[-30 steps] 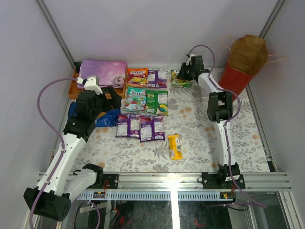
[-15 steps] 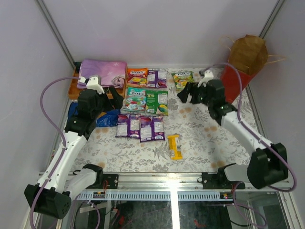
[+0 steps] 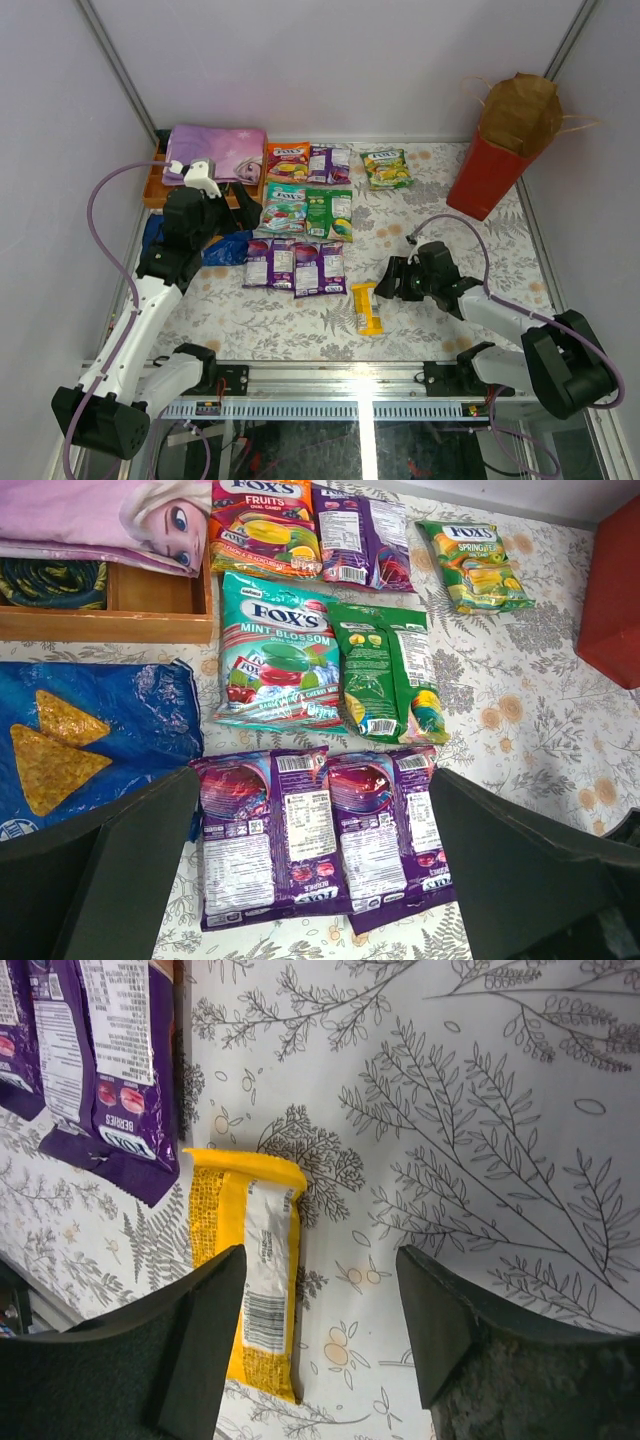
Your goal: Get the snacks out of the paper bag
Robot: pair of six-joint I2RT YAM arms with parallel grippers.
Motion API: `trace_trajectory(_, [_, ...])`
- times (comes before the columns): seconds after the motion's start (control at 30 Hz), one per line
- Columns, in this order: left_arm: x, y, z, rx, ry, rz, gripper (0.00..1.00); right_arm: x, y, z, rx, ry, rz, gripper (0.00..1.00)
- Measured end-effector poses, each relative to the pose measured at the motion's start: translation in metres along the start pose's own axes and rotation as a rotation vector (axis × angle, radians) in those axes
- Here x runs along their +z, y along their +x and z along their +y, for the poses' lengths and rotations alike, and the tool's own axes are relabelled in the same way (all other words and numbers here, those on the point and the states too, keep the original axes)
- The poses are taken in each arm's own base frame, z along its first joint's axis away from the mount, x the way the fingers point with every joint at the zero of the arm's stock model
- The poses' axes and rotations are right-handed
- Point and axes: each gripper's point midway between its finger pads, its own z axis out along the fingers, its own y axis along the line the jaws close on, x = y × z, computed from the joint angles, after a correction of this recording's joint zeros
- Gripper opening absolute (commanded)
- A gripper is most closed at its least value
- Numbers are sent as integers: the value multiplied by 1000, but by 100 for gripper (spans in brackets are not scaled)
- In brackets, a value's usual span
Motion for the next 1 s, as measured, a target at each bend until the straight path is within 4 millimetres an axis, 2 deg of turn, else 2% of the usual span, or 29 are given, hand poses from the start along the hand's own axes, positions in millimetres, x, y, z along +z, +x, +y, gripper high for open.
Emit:
trace_trajectory(0.03, [0, 0, 0, 0, 3, 1, 100, 2, 4, -2, 8, -2, 9, 65])
trace_trajectory(0.47, [0, 2, -1, 0, 8, 7, 100, 33, -4, 24, 58, -182, 0, 47])
trace_trajectory(0.77, [6, 7, 1, -1, 0, 29, 100, 42, 0, 20, 82, -177, 21, 1])
trace_trajectory(1.0, [8, 10, 2, 5, -3, 39, 100, 43, 1, 19, 89, -169, 34, 0])
